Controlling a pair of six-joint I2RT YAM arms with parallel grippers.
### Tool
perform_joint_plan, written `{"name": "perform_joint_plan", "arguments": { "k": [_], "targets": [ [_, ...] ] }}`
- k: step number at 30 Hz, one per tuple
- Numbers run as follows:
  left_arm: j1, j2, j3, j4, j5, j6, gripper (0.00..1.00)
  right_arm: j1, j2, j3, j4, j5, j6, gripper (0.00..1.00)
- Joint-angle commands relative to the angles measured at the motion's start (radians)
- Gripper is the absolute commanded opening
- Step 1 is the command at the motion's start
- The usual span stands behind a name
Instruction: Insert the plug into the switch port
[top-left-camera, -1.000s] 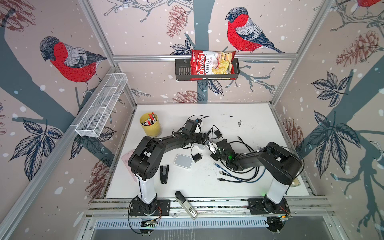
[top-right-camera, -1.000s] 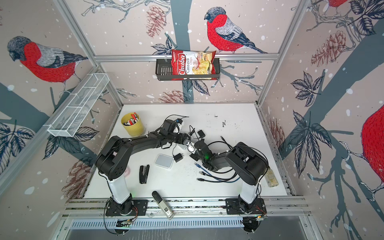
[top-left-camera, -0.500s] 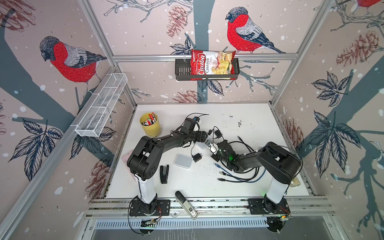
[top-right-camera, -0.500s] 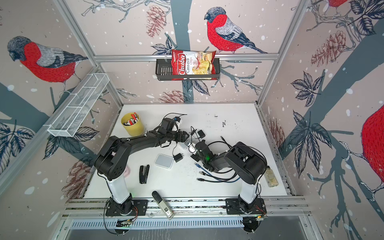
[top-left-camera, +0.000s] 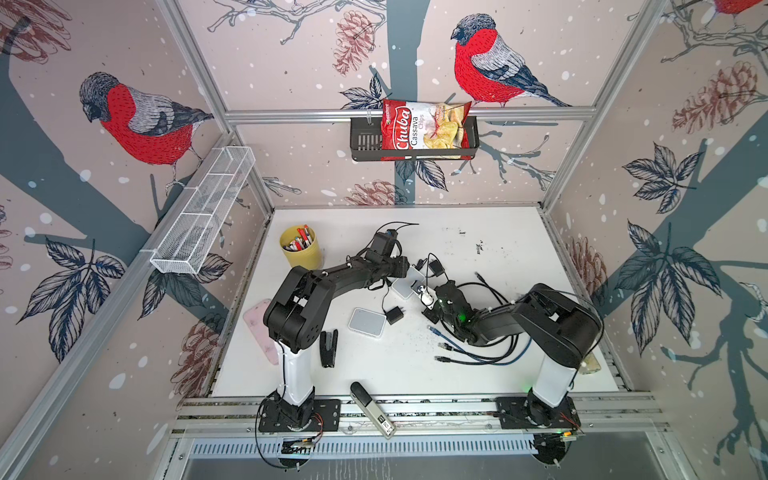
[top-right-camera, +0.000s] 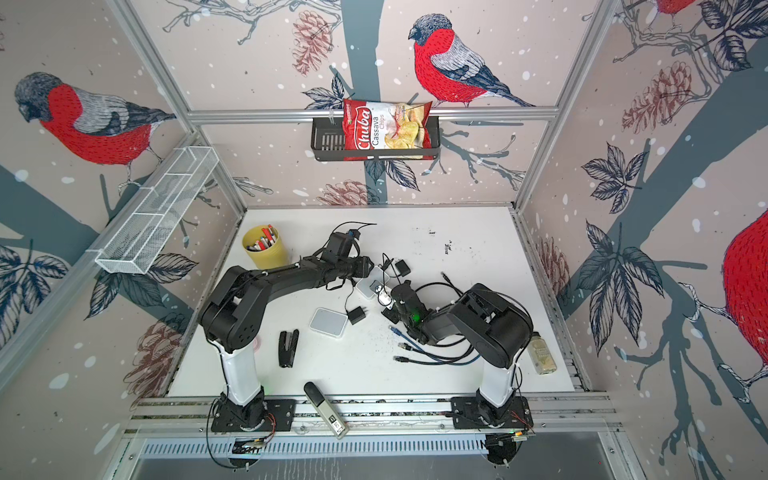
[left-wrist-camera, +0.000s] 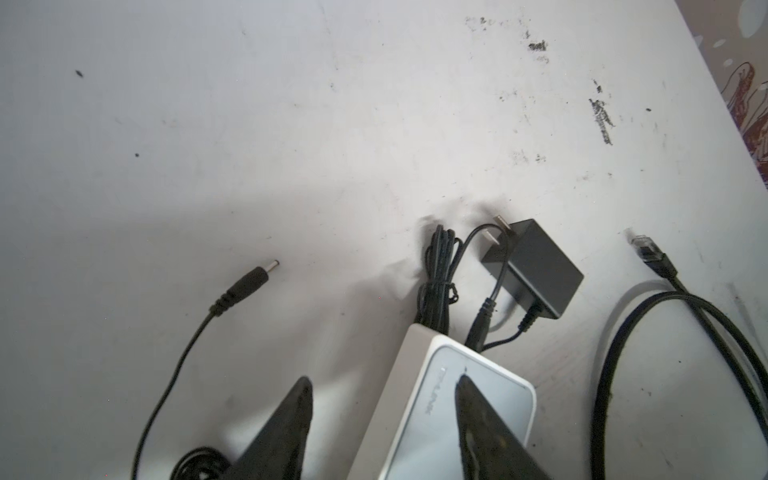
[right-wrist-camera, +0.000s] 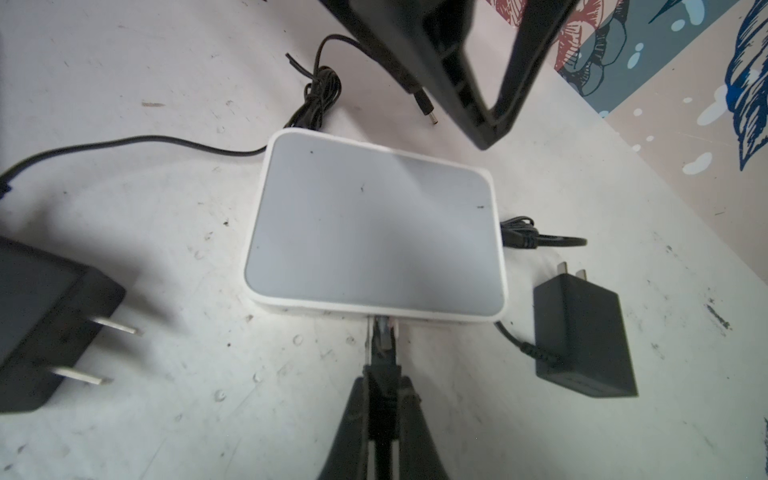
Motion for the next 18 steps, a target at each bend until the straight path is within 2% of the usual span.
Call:
{"name": "perform_joint_plan", "arguments": {
  "k": [1, 8, 18],
  "targets": [
    [-0.004, 0.008, -0.005, -0.024, -0.037, -0.013, 0.53, 0.0, 0.005, 0.005, 0.005, 0.011, 0.008, 0.0],
    [-0.004, 0.014, -0.021, -0.015, -0.076, -0.028, 0.5, 0.0, 0.006, 0.003, 0.008, 0.011, 0.007, 0.0],
    [-0.029, 0.051, -0.008, -0.018, -0.048, -0.029, 0.49, 0.003, 0.02, 0.022, 0.004, 0.014, 0.016, 0.0]
  ]
}}
